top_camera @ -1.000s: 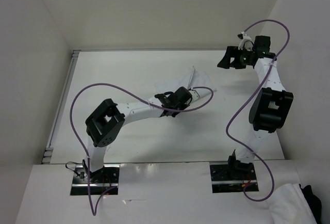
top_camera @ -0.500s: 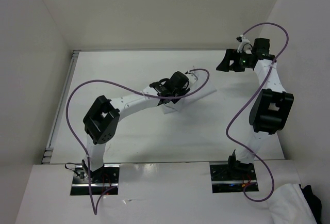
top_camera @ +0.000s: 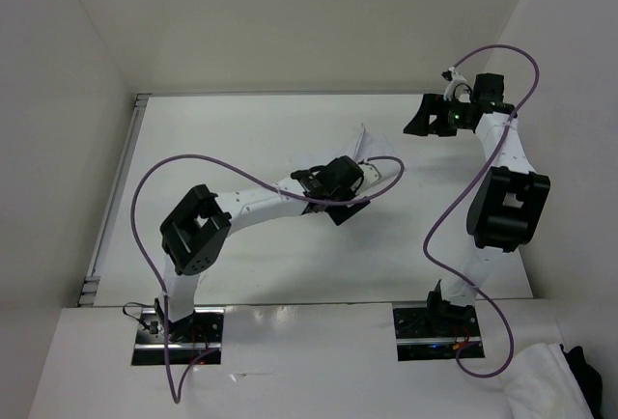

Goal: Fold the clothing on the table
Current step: Fold the skirt

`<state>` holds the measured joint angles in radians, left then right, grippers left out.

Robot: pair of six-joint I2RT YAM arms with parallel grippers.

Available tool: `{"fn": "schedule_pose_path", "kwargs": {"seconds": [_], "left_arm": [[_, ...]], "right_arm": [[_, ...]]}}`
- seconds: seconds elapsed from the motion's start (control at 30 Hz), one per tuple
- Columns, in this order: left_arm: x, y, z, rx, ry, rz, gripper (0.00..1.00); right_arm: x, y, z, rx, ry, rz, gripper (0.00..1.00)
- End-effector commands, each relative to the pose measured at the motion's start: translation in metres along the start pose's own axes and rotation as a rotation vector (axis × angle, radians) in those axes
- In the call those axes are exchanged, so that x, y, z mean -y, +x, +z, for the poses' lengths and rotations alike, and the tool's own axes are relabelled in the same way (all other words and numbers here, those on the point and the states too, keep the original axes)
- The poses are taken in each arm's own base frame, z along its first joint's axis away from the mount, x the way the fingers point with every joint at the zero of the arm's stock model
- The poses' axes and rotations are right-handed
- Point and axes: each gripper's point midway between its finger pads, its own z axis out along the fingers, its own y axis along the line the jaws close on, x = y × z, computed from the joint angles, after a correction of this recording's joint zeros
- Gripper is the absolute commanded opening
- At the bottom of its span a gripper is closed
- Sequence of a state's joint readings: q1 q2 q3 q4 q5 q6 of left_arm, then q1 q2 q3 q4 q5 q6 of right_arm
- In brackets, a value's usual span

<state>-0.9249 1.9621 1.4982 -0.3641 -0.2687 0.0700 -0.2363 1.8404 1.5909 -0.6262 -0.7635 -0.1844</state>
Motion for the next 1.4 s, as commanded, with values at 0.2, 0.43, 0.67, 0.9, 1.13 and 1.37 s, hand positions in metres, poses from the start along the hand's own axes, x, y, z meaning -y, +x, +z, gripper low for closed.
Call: {"fn": "schedule_pose_path", "kwargs": {"seconds": [0.2, 0.43, 0.67, 0.9, 1.13, 1.37], "left_arm": [[0.016, -0.004, 0.015, 0.011, -0.018, -0.073, 0.99], [0.011, 0.013, 0.036, -0.035, -0.104, -0.114, 0.88], [0.012, 0.011, 0.043, -0.026, -0.103, -0.108, 0.7], [0.012, 0.011, 0.042, -0.026, -0.093, -0.075, 0.47], [-0.001, -0.006, 0.022, -0.002, -0.114, -0.034, 0.51], [-0.036, -0.041, -0.006, 0.086, -0.121, -0.106, 0.31]], "right_arm": [[-0.006, -0.007, -0.016, 0.027, -0.002, -0.043, 0.91], [-0.005, -0.003, -0.018, 0.008, 0.004, -0.058, 0.91], [-0.002, -0.005, -0.021, 0.005, 0.01, -0.065, 0.91], [-0.005, -0.01, -0.023, 0.011, 0.002, -0.069, 0.91], [-0.007, -0.003, -0.021, 0.002, -0.019, -0.047, 0.91], [-0.006, 0.005, -0.017, -0.01, -0.022, -0.034, 0.91]]}}
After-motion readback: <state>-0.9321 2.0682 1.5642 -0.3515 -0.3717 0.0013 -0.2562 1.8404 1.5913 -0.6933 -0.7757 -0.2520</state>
